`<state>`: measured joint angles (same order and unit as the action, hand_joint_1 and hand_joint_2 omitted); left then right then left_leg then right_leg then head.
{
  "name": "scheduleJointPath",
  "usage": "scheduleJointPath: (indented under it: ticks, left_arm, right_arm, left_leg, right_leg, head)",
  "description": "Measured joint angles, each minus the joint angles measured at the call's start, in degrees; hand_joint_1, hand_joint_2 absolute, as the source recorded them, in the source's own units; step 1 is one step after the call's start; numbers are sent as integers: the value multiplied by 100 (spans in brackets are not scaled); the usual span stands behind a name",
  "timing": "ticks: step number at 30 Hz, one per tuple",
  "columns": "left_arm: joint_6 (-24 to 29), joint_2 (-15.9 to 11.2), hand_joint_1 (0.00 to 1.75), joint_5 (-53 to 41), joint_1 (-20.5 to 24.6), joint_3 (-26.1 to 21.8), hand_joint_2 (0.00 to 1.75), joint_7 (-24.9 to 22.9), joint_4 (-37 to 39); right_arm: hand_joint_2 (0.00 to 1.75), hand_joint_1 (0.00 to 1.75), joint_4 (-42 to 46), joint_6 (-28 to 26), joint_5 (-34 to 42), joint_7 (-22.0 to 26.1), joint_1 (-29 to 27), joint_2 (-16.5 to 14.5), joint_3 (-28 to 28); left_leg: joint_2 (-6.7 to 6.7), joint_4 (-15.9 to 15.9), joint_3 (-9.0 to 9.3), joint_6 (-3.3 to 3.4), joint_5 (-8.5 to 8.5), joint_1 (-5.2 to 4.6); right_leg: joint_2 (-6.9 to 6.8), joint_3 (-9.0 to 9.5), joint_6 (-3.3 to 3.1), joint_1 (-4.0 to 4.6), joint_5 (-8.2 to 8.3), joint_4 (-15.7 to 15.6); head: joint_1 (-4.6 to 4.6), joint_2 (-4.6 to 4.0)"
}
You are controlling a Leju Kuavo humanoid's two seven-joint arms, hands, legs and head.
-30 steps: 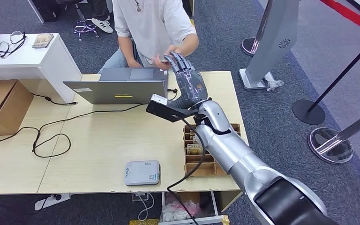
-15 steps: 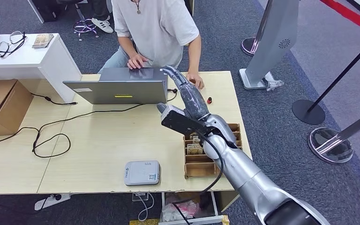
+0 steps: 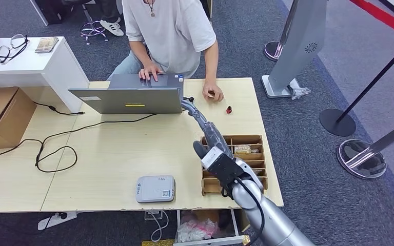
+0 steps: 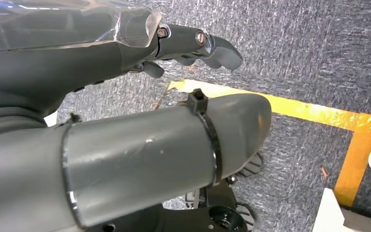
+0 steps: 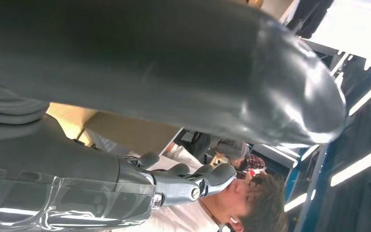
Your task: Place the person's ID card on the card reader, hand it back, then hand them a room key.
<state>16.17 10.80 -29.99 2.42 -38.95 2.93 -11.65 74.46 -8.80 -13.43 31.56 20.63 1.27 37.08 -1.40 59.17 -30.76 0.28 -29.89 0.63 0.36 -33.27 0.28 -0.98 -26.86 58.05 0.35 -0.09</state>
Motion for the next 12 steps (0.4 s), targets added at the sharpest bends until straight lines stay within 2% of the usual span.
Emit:
scheduleJointPath:
  ticks: [12]
  left_arm:
    - [231,90,0,-112,2,-8,0,289,0]
  right_arm:
    - [0,0,582,-293,-348,-141,-737,-136,-49]
  left_leg:
    - [1,0,-1,0,0,-1]
  right_leg:
    - [0,0,0,-1,0,-1]
  head:
    - [1,0]
